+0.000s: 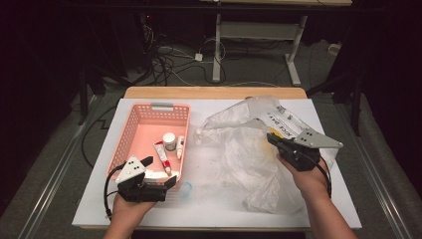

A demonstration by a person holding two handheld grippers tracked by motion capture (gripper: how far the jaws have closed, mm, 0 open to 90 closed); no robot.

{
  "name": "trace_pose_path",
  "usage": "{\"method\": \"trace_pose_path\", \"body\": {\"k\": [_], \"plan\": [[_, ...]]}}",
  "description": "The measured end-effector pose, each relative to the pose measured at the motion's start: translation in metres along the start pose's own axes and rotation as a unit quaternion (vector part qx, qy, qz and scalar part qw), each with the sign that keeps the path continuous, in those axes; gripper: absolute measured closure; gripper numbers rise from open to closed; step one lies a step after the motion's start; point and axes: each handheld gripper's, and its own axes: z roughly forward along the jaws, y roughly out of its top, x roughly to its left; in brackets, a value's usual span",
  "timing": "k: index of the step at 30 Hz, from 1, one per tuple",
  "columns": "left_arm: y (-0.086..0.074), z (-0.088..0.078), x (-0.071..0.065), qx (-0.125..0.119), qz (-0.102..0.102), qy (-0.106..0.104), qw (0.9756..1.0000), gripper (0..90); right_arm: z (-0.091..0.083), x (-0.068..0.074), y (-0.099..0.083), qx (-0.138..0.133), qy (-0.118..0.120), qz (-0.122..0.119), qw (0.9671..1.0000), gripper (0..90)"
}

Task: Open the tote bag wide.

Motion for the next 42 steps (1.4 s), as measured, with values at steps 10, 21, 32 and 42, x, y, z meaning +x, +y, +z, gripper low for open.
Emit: {"method": "trace_pose_path", "body": {"k": [10,21,32,42], "plan": [[0.007,0.000,-0.002,-0.020,0.002,0.000,0.9998,0.0,-0.002,-0.009,-0.011,-0.027,0.002,0.033,0.9991,90.0],[0.039,0.012,0.019,0.000,-0.034,0.021,0.9992,0.4,-0.008,-0.013,-0.007,-0.046,0.014,0.037,0.9982,90.0],[0.061,0.033,0.067,0.059,-0.069,0.050,0.9946,25.6,-0.005,-0.015,-0.008,-0.043,0.012,0.039,0.9982,90.0],[0.060,0.050,0.092,0.182,-0.079,0.032,0.9795,64.2,-0.010,-0.017,-0.006,-0.050,0.010,0.047,0.9976,90.0]]}}
